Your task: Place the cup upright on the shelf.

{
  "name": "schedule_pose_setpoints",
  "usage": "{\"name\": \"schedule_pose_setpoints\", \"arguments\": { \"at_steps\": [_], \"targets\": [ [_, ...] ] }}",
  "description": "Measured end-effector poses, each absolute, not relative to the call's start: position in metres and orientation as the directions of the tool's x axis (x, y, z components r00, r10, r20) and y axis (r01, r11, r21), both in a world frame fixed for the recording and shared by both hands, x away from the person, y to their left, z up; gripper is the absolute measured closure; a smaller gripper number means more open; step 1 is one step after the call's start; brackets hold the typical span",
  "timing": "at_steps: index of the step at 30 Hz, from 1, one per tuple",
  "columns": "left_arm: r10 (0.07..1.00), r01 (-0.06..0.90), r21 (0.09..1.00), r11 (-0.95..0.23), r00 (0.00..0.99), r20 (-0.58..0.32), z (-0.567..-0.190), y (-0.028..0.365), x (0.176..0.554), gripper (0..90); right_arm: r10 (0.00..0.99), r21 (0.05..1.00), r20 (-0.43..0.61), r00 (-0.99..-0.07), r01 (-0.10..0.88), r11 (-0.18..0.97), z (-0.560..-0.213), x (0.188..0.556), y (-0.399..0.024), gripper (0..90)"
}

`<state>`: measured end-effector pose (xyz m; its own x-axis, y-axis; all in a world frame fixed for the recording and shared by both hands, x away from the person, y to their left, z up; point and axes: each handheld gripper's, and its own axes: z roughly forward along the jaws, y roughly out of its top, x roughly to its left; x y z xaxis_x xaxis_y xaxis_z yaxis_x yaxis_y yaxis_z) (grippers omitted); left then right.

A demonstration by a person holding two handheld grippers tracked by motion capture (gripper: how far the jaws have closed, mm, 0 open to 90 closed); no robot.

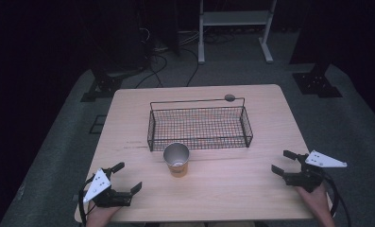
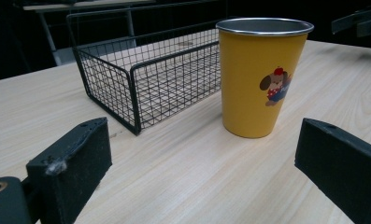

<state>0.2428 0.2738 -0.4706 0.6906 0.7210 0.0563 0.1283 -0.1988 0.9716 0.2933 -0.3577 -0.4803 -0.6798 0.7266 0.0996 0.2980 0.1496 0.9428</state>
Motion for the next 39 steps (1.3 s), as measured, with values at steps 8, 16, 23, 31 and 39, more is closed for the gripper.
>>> {"name": "schedule_pose_setpoints", "arguments": {
  "at_steps": [8, 16, 23, 31, 39],
  "targets": [
    [0.73, 0.134, 0.968, -0.214, 0.68, 0.067, -0.471, 0.266, 0.245, 3.1, 0.726, 0.943, 0.096, -0.68, 0.295, 0.152, -0.48, 0.293, -0.357, 13.7],
    [0.721, 0.118, 0.97, -0.212, 0.689, 0.074, -0.468, 0.262, 0.246, 3.1, 0.729, 0.943, 0.1, -0.678, 0.298, 0.148, -0.48, 0.293, -0.357, 13.7],
    [0.713, 0.105, 0.974, -0.199, 0.697, 0.071, -0.464, 0.256, 0.247, 3.1, 0.729, 0.943, 0.102, -0.677, 0.299, 0.145, -0.48, 0.293, -0.358, 13.8],
    [0.685, 0.1, 0.972, -0.212, 0.725, 0.075, -0.463, 0.245, 0.251, 2.7, 0.728, 0.943, 0.104, -0.678, 0.3, 0.145, -0.48, 0.293, -0.358, 13.7],
    [0.657, 0.089, 0.973, -0.212, 0.75, 0.075, -0.461, 0.235, 0.253, 2.5, 0.728, 0.943, 0.103, -0.678, 0.299, 0.145, -0.48, 0.293, -0.358, 13.8]
  ]
}}
